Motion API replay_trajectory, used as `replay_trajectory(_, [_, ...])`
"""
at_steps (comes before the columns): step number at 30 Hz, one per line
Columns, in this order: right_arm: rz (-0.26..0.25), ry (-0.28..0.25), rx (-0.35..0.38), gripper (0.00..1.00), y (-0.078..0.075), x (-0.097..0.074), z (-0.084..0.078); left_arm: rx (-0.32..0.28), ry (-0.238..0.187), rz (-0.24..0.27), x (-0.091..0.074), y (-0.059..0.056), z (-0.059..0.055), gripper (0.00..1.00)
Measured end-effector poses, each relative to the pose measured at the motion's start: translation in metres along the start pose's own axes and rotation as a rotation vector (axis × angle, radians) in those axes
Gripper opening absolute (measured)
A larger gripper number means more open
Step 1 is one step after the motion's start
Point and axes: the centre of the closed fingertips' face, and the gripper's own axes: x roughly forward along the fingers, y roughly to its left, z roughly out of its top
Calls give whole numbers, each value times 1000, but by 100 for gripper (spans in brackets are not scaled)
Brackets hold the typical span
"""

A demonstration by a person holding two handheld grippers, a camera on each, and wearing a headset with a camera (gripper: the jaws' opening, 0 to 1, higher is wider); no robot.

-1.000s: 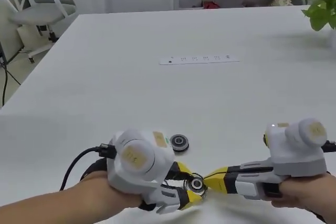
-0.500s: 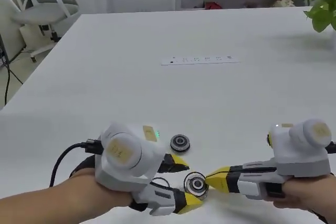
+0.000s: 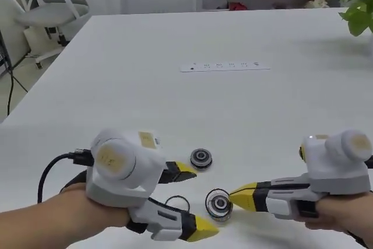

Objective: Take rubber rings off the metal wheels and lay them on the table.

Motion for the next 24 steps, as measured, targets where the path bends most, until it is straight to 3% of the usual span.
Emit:
replay_trajectory(12, [20, 0, -5, 0, 8, 0, 3, -16, -17, 7, -13, 1, -3, 69])
replay_trajectory(24, [33, 8, -17, 0, 17, 3, 6, -46, -29, 40, -26, 12, -10, 72])
